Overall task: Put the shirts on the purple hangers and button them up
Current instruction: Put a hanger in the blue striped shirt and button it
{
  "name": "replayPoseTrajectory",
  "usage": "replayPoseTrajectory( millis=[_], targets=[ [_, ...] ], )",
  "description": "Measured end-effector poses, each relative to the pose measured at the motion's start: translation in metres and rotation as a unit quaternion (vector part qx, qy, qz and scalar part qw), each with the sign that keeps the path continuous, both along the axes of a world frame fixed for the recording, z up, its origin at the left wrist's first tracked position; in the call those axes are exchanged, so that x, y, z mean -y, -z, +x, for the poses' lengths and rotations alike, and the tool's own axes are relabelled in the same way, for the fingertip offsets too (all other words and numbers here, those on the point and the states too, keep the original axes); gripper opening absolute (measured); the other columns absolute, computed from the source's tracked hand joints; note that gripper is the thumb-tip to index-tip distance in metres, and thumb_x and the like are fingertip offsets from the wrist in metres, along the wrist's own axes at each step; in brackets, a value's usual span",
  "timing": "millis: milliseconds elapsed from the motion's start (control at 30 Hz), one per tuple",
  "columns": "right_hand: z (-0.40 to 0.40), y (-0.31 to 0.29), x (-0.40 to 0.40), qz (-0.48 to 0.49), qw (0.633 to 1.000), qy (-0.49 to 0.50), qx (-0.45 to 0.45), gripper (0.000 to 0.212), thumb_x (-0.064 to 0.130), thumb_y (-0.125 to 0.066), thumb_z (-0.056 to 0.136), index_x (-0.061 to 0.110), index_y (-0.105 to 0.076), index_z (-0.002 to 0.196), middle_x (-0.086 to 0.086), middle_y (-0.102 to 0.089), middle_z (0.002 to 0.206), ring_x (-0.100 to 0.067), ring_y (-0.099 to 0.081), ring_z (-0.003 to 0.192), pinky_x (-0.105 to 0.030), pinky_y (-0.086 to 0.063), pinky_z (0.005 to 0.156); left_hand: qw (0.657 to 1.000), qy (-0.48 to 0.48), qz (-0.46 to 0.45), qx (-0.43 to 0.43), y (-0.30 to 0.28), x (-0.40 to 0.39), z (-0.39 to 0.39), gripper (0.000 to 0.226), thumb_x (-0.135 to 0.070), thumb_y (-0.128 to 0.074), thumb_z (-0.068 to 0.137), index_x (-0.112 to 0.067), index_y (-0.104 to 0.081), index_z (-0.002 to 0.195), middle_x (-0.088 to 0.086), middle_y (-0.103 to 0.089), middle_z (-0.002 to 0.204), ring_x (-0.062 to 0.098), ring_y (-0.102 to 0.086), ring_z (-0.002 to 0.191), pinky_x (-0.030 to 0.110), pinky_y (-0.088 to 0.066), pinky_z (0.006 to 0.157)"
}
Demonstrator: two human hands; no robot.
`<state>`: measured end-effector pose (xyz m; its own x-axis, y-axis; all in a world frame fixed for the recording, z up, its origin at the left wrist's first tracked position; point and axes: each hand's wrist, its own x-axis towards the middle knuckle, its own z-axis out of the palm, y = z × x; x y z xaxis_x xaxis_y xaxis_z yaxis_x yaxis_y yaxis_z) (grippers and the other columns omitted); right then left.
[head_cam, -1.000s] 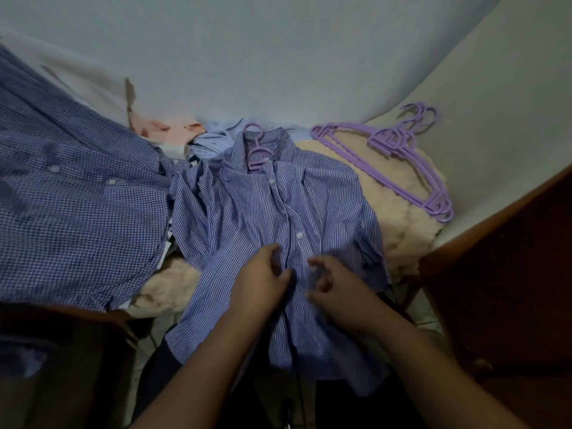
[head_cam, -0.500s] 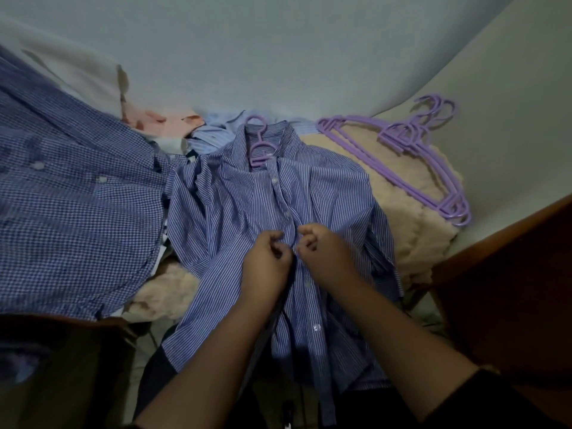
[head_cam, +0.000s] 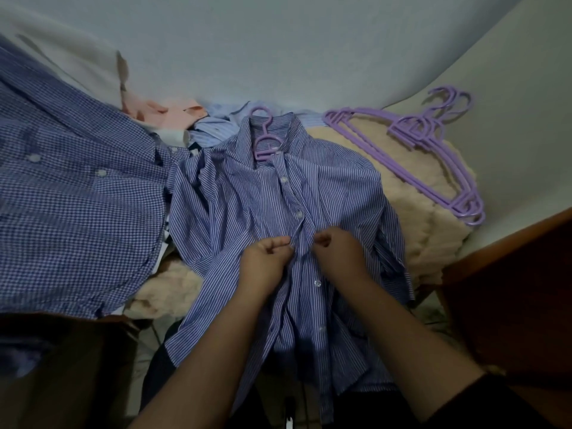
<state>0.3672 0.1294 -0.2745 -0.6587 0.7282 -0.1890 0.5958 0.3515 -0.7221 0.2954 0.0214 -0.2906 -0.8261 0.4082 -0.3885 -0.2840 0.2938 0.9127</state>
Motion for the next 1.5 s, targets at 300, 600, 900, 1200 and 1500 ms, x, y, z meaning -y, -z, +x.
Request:
replayPoseTrajectory(
  millis=[300, 600, 900, 1200, 1500],
  targets=[
    [0.007, -0.008, 0.002, 0.019, 0.998, -0.047, 0.046, 0.022, 0.015, -0.055, 0.092, 0.0, -0.071, 0.088, -0.013, -0.07, 0.088, -0.026, -0.064, 0.079, -0.028, -0.047, 0.069, 0.999, 0.028, -0.021, 0.015, -0.004, 0.003, 0.002, 0.007, -0.011, -0.068, 0.087, -0.007, -0.073, 0.086, 0.006, -0.065, 0.064, 0.016, -0.058, 0.056, 0.029, -0.053, 0.063],
    [0.006, -0.012, 0.009, -0.133, 0.988, 0.004, -0.084, 0.012, 0.012, -0.062, 0.088, 0.009, -0.072, 0.094, 0.002, -0.065, 0.07, -0.011, -0.06, 0.063, -0.022, -0.05, 0.059, 0.993, 0.0, 0.067, 0.098, -0.016, 0.003, 0.004, 0.01, -0.009, -0.068, 0.087, -0.008, -0.067, 0.077, -0.006, -0.057, 0.048, 0.004, -0.053, 0.045, 0.019, -0.05, 0.052],
    [0.008, -0.016, 0.012, -0.141, 0.985, 0.024, -0.096, 0.01, 0.013, -0.063, 0.086, 0.013, -0.07, 0.079, 0.0, -0.062, 0.061, -0.01, -0.055, 0.053, -0.022, -0.047, 0.051, 0.999, 0.033, -0.013, -0.03, -0.02, 0.005, 0.004, 0.007, -0.024, -0.072, 0.085, -0.018, -0.076, 0.086, 0.006, -0.075, 0.081, 0.017, -0.068, 0.078, 0.029, -0.054, 0.077],
    [0.008, -0.018, 0.01, -0.285, 0.948, 0.045, -0.13, 0.017, -0.001, -0.06, 0.085, 0.012, -0.065, 0.074, -0.005, -0.06, 0.056, -0.013, -0.052, 0.047, -0.023, -0.044, 0.047, 0.998, 0.059, -0.006, 0.009, -0.019, 0.004, 0.002, 0.014, -0.025, -0.073, 0.082, -0.012, -0.077, 0.081, 0.018, -0.073, 0.081, 0.023, -0.061, 0.072, 0.045, -0.054, 0.075],
    [0.009, -0.013, 0.011, -0.321, 0.928, 0.06, -0.181, 0.014, -0.006, -0.056, 0.088, 0.004, -0.061, 0.08, -0.008, -0.058, 0.064, -0.003, -0.055, 0.043, -0.017, -0.048, 0.044, 0.995, 0.082, -0.014, 0.048, -0.02, 0.002, -0.001, 0.041, -0.045, -0.064, 0.064, -0.007, -0.072, 0.074, 0.02, -0.07, 0.078, 0.034, -0.062, 0.068, 0.045, -0.051, 0.071]
  ],
)
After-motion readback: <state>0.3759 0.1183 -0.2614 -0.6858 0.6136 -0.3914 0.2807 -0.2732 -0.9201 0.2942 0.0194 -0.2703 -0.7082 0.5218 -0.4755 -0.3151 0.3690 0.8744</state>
